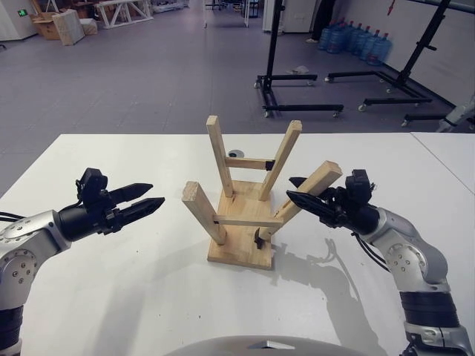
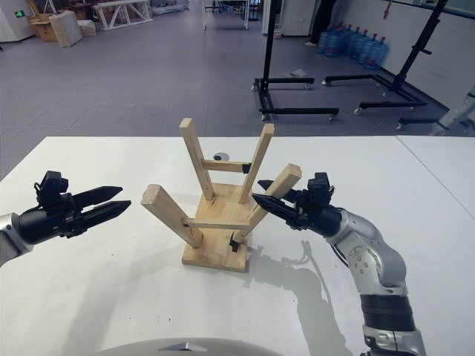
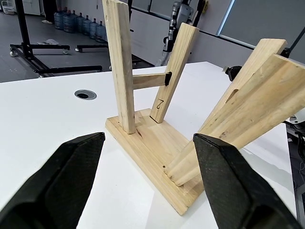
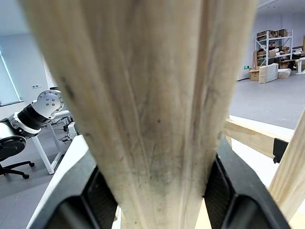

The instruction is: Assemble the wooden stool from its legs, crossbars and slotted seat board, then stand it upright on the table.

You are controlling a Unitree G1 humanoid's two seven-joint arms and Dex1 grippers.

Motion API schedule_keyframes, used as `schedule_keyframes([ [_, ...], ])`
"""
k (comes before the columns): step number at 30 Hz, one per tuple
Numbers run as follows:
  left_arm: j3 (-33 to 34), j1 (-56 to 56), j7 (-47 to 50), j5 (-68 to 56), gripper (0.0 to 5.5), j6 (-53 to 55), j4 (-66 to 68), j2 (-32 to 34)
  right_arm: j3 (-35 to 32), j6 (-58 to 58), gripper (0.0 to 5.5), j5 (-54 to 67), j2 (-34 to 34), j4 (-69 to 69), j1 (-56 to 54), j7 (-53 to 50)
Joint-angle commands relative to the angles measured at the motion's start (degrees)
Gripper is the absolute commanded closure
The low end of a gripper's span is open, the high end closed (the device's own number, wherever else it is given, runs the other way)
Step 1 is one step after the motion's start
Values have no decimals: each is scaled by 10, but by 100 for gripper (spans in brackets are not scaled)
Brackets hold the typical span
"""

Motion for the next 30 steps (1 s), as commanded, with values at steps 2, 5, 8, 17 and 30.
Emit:
schedule_keyframes([
  [2,-1,-15,14,-3,211,7,1,-6,-13,21,342,20,-1,-15,-5,-15],
  [5,-2,-17,15,-4,211,7,2,-7,-23,27,342,33,1,-19,-11,-24],
  [8,-4,-18,14,-3,211,6,4,-7,-24,21,342,28,-5,-29,1,-15],
  [17,-16,-25,0,9,211,1,18,-2,-15,-21,342,-10,-9,-53,34,7],
  [30,-30,-20,-8,30,211,-10,23,-8,16,-81,342,-50,-8,-30,60,33],
])
